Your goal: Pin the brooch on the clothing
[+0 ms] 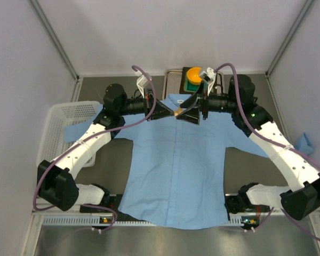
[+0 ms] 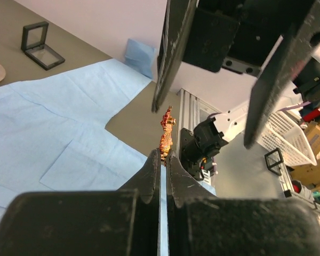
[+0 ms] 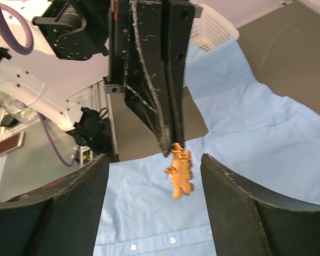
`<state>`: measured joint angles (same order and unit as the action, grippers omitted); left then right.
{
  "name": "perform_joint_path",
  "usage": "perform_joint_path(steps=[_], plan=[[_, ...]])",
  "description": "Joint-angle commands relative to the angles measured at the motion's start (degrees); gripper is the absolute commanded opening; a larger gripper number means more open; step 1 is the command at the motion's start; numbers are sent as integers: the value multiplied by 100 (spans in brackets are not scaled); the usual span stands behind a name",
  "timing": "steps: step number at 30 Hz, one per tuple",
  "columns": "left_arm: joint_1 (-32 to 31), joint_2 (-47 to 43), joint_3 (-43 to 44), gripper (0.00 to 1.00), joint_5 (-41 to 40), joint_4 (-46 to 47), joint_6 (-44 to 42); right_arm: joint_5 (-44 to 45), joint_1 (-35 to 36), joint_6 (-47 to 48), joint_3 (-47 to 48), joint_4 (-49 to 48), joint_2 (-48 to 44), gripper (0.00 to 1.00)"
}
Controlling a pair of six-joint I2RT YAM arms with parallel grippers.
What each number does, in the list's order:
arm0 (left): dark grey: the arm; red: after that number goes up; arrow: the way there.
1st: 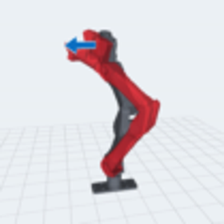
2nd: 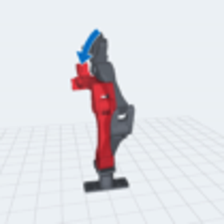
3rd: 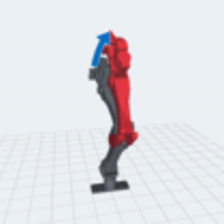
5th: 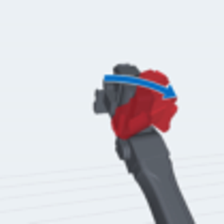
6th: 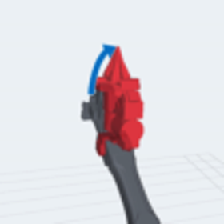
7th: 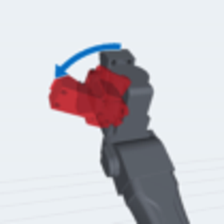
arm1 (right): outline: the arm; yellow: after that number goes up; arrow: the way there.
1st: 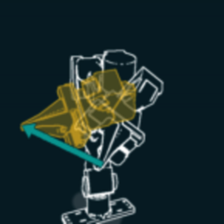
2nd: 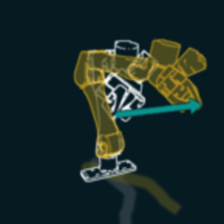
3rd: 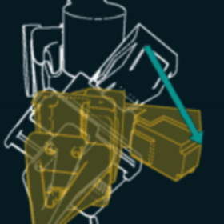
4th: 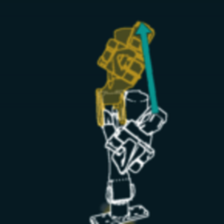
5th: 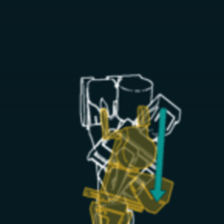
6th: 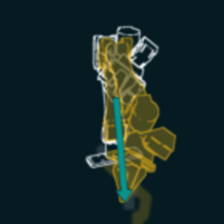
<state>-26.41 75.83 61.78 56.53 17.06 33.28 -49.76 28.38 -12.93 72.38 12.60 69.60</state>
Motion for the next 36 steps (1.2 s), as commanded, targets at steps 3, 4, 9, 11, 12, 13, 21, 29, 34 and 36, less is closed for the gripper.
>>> perform_joint_path(steps=[3,4,9,11,12,13,21,29,34,36], plan=[[-4,-25,229,0,673,96,3,18,-280,2142,531,857,-184,50],[-13,-7,273,0,805,113,3,45,-281,2354,558,980,-184,45],[-13,19,361,0,1035,-289,-381,-305,-280,2936,628,1473,-87,36],[-22,63,475,0,1061,-571,-550,-438,-263,2902,672,1552,-35,36],[-22,72,502,0,1062,-659,-681,-560,-254,2866,664,1587,-26,36],[-13,98,571,0,1062,-756,-761,-631,-245,2857,637,1596,-26,35],[-30,177,704,0,1132,-1152,-1060,-790,-61,2822,585,1754,36,32],[-171,274,888,0,1281,-1530,-1403,-790,167,2770,576,1763,334,21],[-180,265,880,0,1272,-1530,-1438,-816,168,2664,532,1755,379,0],[-180,283,880,0,1237,-1486,-1412,-842,176,2576,566,1737,405,0]])
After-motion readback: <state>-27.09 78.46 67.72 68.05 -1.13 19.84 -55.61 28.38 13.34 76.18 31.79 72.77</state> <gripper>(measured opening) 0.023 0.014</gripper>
